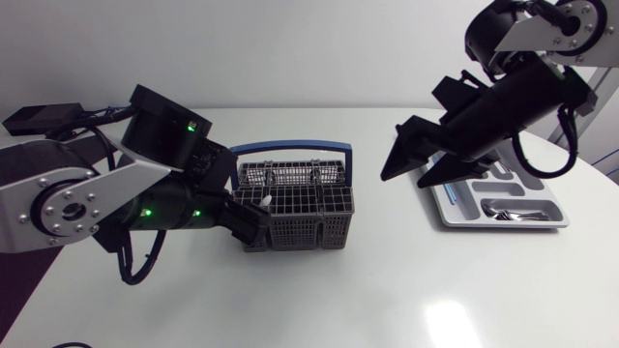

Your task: Unload the cutlery basket into the drawer organizer.

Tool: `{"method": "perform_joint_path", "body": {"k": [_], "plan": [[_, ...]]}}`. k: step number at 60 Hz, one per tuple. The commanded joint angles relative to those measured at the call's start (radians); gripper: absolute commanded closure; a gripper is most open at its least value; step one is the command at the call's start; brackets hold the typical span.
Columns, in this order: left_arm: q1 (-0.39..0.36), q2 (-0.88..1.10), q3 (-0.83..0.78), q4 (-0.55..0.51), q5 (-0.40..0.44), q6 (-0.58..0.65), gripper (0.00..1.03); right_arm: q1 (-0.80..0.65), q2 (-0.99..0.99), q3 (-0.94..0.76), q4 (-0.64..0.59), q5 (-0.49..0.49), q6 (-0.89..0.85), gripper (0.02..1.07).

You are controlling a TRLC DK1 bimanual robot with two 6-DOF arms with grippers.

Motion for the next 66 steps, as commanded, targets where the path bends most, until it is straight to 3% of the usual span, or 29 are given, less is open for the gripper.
{"method": "perform_joint_path", "body": {"k": [1,19,40,56,66], "plan": [[-0.003,-0.002,-0.01,0.0,0.011,-0.003,0.06,0.05,-0.011,-0.031,0.026,-0.006,0.084,0.07],[0.016,-0.025,-0.036,0.001,0.011,0.012,0.06,0.194,-0.003,-0.03,0.122,0.086,0.193,0.07],[0.038,-0.039,-0.056,0.014,0.013,0.028,0.06,0.34,0.06,0.018,0.161,0.314,0.285,0.1],[0.049,-0.056,-0.072,0.014,0.013,0.035,0.06,0.423,0.193,0.203,0.004,0.397,0.349,0.1],[0.064,-0.07,-0.085,0.014,0.021,0.043,0.06,0.461,0.247,0.26,-0.033,0.477,0.388,0.12]]}}
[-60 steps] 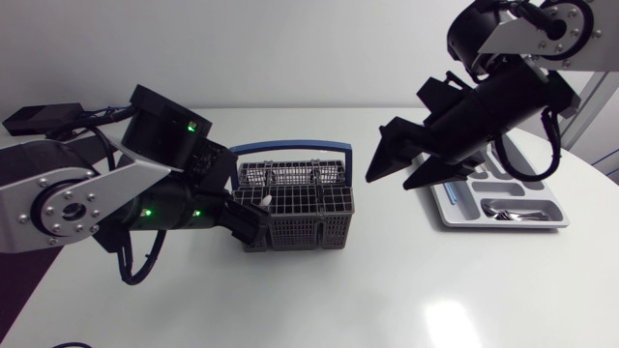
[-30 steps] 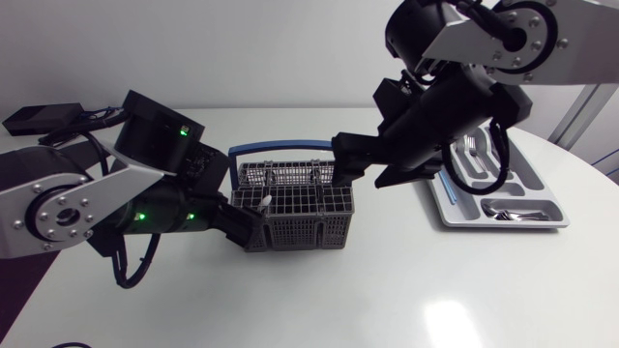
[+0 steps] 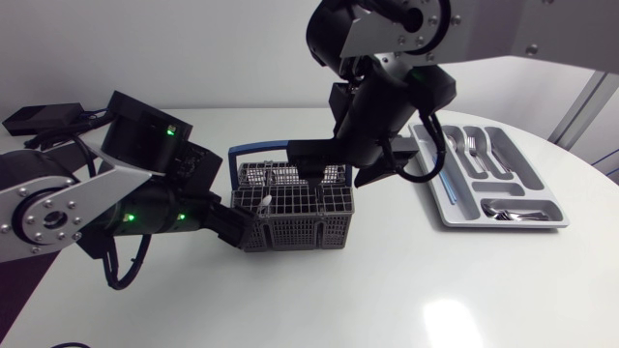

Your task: Unload the cutlery basket into the drawer organizer.

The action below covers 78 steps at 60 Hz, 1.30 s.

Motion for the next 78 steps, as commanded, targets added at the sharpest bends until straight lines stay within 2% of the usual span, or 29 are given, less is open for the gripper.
{"method": "perform_joint_path", "body": {"k": [1,23,32,41,54,58,65,69,78], "plan": [[0.012,-0.017,-0.035,0.004,0.013,0.017,0.06,0.017,0.044,0.035,-0.027,0.033,0.051,0.13],[0.027,-0.02,-0.047,0.006,0.019,0.023,0.06,0.022,0.133,0.063,-0.019,0.127,0.1,0.23],[0.036,-0.019,-0.055,0.012,0.03,0.023,0.06,0.022,0.148,0.049,0.015,0.138,0.111,0.32],[0.036,-0.019,-0.061,0.021,0.032,0.025,0.06,0.023,0.16,0.037,0.047,0.151,0.124,0.48],[0.036,-0.011,-0.061,0.026,0.032,0.025,0.06,0.028,0.183,0.031,0.059,0.15,0.129,0.5],[0.035,-0.01,-0.059,0.027,0.032,0.025,0.06,0.033,0.185,0.025,0.07,0.151,0.131,0.57],[0.035,-0.007,-0.059,0.03,0.032,0.025,0.06,0.036,0.199,0.022,0.072,0.151,0.137,0.58],[0.035,-0.005,-0.059,0.032,0.032,0.027,0.06,0.036,0.2,0.019,0.082,0.151,0.137,0.63],[0.035,0.001,-0.059,0.035,0.032,0.027,0.06,0.036,0.211,0.012,0.088,0.151,0.143,0.66]]}}
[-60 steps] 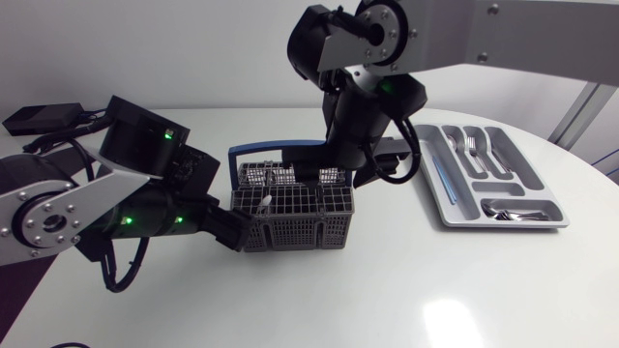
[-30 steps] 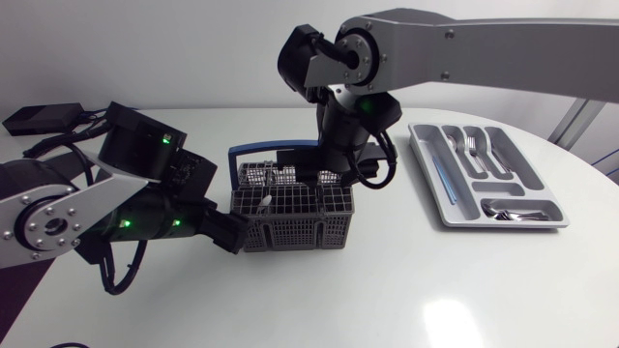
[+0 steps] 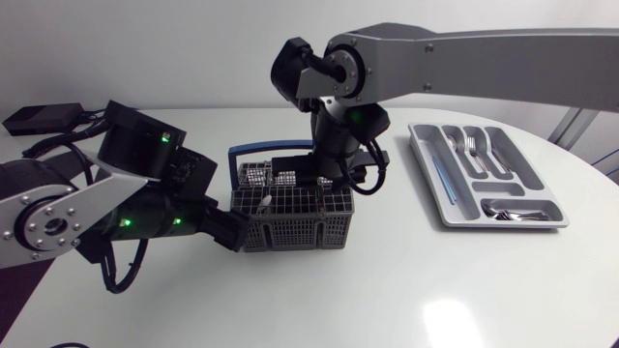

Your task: Unload the cutlery basket into the drawer organizer.

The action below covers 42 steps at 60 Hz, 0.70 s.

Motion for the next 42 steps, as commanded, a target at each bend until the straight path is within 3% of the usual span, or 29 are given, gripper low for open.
{"method": "perform_joint_path", "body": {"k": [1,15,30,42], "plan": [[0.007,0.01,-0.021,0.008,0.009,0.023,0.06,0.006,0.037,-0.034,0.01,0.011,0.038,0.66],[0.007,0.017,-0.026,0.018,0.009,0.023,0.06,0.003,0.04,-0.049,0.03,0.024,0.043,0.8],[0.007,0.017,-0.026,0.016,0.009,0.021,0.06,-0.002,0.04,-0.052,0.041,0.024,0.046,0.8],[0.007,0.017,-0.029,0.018,0.009,0.021,0.06,-0.003,0.04,-0.058,0.056,0.038,0.047,1.01]]}}
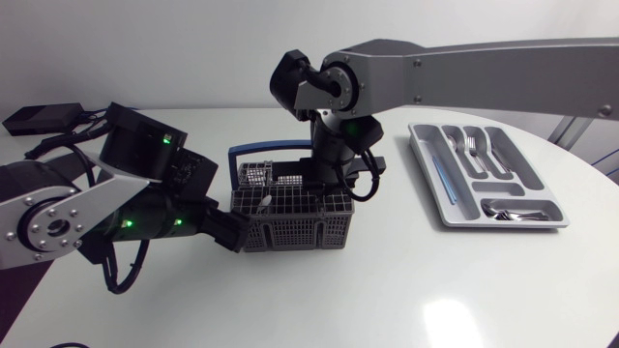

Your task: Unload the cutlery basket into the drawer organizer.

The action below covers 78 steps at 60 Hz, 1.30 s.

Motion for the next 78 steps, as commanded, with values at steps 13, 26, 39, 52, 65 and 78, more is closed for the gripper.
{"method": "perform_joint_path", "body": {"k": [13,26,39,52,65,78], "plan": [[0.007,0.011,-0.028,0.009,0.009,0.021,0.06,-0.004,0.021,-0.039,0.006,0.006,0.04,1.01],[0.009,0.015,-0.029,0.015,0.009,0.021,0.06,-0.003,-0.024,-0.047,0.015,-0.026,0.041,1.01],[0.007,0.02,-0.032,0.017,0.009,0.02,0.06,-0.007,-0.083,-0.056,0.024,-0.057,0.047,1.01],[0.001,0.028,-0.032,0.023,0.009,0.017,0.06,-0.01,-0.14,-0.07,0.03,-0.079,0.055,1.01],[-0.002,0.043,-0.026,0.028,0.009,0.015,0.06,-0.012,-0.205,-0.09,0.055,-0.143,0.063,1.01],[-0.003,0.052,-0.022,0.028,0.009,0.015,0.06,-0.012,-0.28,-0.101,0.07,-0.234,0.064,1.01]]}}
